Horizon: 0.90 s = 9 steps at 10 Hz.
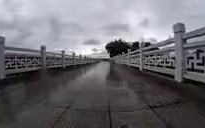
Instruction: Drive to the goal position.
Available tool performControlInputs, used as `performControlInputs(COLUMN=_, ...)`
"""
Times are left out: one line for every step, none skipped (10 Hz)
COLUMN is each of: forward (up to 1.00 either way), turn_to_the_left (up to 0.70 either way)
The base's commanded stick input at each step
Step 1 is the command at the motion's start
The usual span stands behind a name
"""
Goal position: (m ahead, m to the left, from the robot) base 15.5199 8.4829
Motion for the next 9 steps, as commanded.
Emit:
performControlInputs(forward=0.45, turn_to_the_left=0.0)
performControlInputs(forward=0.45, turn_to_the_left=0.0)
performControlInputs(forward=0.45, turn_to_the_left=0.0)
performControlInputs(forward=0.45, turn_to_the_left=0.0)
performControlInputs(forward=0.45, turn_to_the_left=0.0)
performControlInputs(forward=0.45, turn_to_the_left=0.0)
performControlInputs(forward=0.45, turn_to_the_left=0.0)
performControlInputs(forward=0.45, turn_to_the_left=0.0)
performControlInputs(forward=0.45, turn_to_the_left=0.0)
